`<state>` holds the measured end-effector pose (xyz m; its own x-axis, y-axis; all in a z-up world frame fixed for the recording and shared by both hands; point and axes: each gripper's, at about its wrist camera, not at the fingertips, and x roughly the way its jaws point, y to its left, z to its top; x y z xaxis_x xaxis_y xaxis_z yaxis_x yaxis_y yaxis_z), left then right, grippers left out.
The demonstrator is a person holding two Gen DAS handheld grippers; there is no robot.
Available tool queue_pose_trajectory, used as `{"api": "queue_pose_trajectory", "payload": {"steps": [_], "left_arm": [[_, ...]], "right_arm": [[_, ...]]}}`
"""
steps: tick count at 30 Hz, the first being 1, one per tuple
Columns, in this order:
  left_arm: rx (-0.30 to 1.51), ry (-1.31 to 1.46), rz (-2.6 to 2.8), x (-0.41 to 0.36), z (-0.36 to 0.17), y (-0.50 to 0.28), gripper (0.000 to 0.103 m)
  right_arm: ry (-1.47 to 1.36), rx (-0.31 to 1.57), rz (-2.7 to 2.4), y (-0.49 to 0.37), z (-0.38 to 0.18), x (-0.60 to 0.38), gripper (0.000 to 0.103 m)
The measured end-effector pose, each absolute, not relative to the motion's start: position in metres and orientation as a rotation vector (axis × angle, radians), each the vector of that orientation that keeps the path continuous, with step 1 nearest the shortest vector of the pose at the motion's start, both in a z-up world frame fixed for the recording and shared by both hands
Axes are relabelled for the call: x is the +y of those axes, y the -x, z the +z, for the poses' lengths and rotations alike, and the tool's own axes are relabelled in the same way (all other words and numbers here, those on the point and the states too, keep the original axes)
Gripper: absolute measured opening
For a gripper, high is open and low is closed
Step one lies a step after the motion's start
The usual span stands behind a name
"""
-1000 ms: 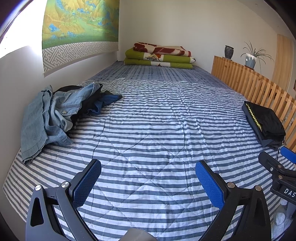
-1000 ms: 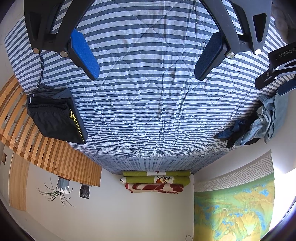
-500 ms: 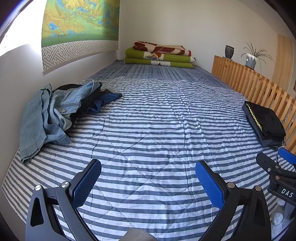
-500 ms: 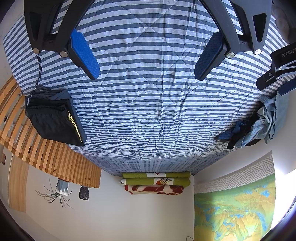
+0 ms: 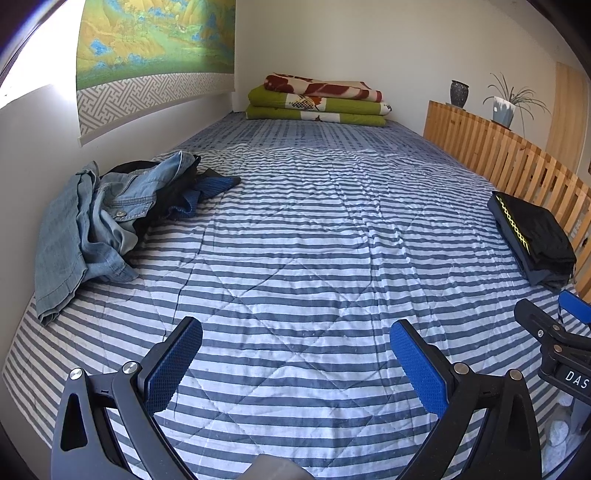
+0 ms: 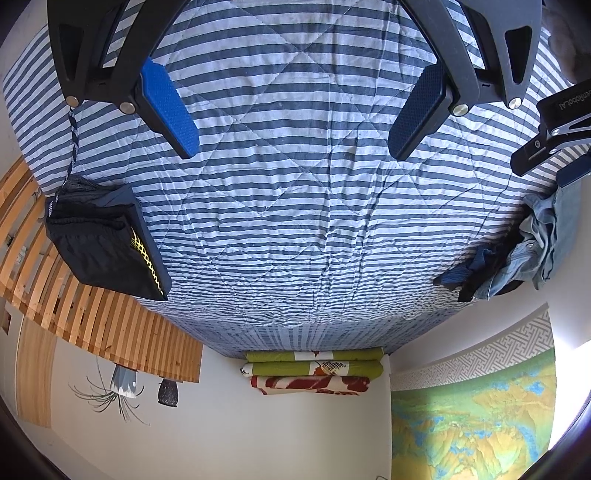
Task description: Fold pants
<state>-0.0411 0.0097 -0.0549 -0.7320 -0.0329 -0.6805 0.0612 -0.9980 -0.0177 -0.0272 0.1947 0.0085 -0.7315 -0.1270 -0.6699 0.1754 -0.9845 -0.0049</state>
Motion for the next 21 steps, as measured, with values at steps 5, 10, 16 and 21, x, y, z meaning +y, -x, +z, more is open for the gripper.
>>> {"api": "queue_pose_trajectory", "payload": {"steps": [5, 10, 16, 21], "left_arm": [[0.055, -1.131, -2.878, 0.0107, -0.0562, 0.0429, 0.103], [0.056, -1.128, -2.874, 0.0089, -0.0569, 0.0431, 0.103], [0.055, -1.124, -2.867, 0.0058, -0.0571, 0.0421, 0.103], [0.05, -1.117, -2.867, 0.0044, -0.0564, 0.0403, 0.103]], "right_arm": [[-1.078, 0.106, -2.776, 0.0288, 0.0058, 0.1947, 0.101], [-1.078, 0.113, -2.773, 0.0286, 0.0047, 0.1934, 0.101], [-1.082, 0.12, -2.769, 0.0284, 0.0034, 0.1903, 0.101], [-1.083, 0.124, -2.764, 0.0285, 0.0022, 0.1873, 0.101]]}}
